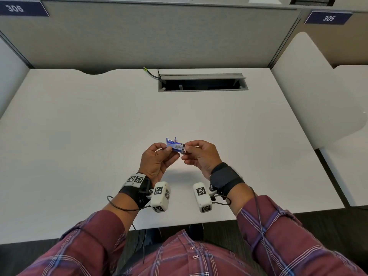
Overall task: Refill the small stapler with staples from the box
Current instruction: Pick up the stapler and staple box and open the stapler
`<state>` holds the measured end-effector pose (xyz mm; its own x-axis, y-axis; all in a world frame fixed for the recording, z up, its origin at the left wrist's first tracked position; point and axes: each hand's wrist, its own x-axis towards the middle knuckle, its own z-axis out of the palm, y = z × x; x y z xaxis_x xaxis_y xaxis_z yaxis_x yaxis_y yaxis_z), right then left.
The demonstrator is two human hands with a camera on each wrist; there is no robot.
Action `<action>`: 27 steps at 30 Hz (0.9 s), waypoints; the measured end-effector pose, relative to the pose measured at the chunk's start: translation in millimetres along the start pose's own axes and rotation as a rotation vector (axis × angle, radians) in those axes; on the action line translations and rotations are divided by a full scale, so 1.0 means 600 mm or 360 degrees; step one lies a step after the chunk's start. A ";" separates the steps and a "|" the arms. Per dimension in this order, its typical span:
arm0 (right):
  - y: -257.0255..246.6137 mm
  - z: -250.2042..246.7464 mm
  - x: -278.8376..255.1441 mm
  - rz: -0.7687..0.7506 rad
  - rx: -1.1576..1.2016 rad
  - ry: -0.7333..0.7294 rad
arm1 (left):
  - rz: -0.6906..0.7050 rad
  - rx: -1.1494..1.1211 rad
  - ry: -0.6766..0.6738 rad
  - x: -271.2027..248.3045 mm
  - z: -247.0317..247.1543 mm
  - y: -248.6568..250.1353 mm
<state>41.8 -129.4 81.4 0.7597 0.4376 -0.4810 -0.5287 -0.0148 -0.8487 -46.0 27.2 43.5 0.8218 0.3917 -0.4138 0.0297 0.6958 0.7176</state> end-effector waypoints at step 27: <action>0.012 0.008 -0.016 -0.0440 -0.0816 0.0099 | -0.0008 0.0164 0.0244 -0.023 -0.005 0.018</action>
<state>28.8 -129.5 81.1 0.8725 0.4336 -0.2255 -0.0689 -0.3478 -0.9350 -58.4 31.1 55.4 0.7256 0.4811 -0.4921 0.0980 0.6355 0.7658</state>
